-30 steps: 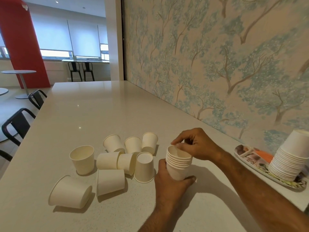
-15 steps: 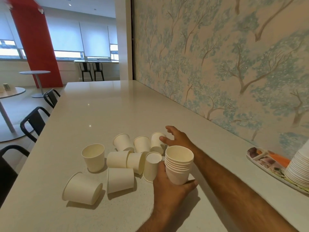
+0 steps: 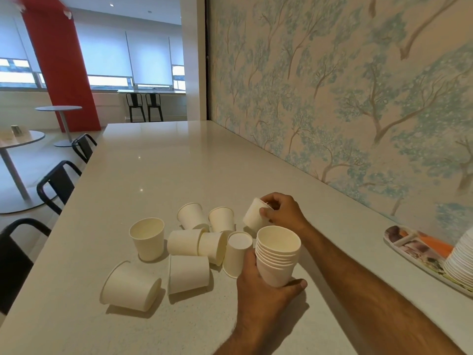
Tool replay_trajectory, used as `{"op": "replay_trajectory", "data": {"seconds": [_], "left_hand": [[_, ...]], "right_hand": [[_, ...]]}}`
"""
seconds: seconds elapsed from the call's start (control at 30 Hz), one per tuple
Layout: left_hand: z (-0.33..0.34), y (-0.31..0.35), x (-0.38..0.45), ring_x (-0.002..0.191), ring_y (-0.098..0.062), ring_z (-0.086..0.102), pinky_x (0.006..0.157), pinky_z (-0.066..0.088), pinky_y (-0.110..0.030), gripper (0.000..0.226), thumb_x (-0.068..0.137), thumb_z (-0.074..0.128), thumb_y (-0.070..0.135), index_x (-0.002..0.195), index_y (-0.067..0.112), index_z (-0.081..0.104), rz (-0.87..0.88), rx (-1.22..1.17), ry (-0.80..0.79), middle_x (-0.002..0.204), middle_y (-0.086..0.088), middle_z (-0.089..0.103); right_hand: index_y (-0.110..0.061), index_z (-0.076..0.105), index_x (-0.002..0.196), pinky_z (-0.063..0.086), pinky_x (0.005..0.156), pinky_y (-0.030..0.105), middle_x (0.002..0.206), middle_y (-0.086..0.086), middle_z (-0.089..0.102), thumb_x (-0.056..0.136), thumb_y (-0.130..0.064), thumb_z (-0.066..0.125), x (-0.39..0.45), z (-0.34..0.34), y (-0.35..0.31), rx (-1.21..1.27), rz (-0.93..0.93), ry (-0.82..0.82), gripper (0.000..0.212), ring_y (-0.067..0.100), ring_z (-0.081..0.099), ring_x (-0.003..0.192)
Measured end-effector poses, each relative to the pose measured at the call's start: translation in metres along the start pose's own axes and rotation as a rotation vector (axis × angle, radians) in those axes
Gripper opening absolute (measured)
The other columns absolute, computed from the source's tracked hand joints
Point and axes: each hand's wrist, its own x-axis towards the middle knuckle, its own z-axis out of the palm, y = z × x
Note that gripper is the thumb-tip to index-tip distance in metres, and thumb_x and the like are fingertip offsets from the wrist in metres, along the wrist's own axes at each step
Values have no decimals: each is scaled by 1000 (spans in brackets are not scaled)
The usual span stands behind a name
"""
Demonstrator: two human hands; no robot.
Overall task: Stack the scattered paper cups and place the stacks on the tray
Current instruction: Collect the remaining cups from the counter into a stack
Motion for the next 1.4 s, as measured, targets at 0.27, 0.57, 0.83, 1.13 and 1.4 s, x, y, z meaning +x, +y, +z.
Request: {"op": "replay_trajectory", "data": {"seconds": [0.27,0.57,0.83,1.13,1.4], "left_hand": [[-1,1,1,95,8,60,64,50,-6,74,49,92,37,109,39,51,-18,-4,-18,99,27,64],[-2,4,0,91,2,64,65,51,-8,71,50,94,28,108,36,53,-6,-40,-30,98,25,66],[-1,10,0,95,-2,66,69,56,-15,72,61,92,24,119,38,52,25,-90,5,102,19,68],[-3,15,9,101,4,59,71,50,-5,71,71,84,38,123,37,36,128,124,-152,109,23,56],[-49,41,35,113,-2,48,94,48,-23,76,71,79,45,137,35,42,358,573,-245,134,18,47]], "right_hand": [[-36,78,94,52,78,24,92,-13,75,88,-12,64,-45,-60,-47,447,-442,184,28,8,65,91],[-9,78,95,48,76,39,84,21,69,81,-10,66,-106,-68,-40,374,-616,-84,18,40,60,81],[-23,60,134,45,105,43,145,0,52,81,-28,74,-131,-51,-27,65,-614,-192,55,21,48,135],[-48,40,135,58,83,30,127,-21,59,56,-40,93,-145,-33,-13,231,-254,-73,95,7,61,115],[-37,48,126,55,81,26,114,-13,64,57,-27,94,-133,-33,6,337,-163,226,83,5,63,104]]}}
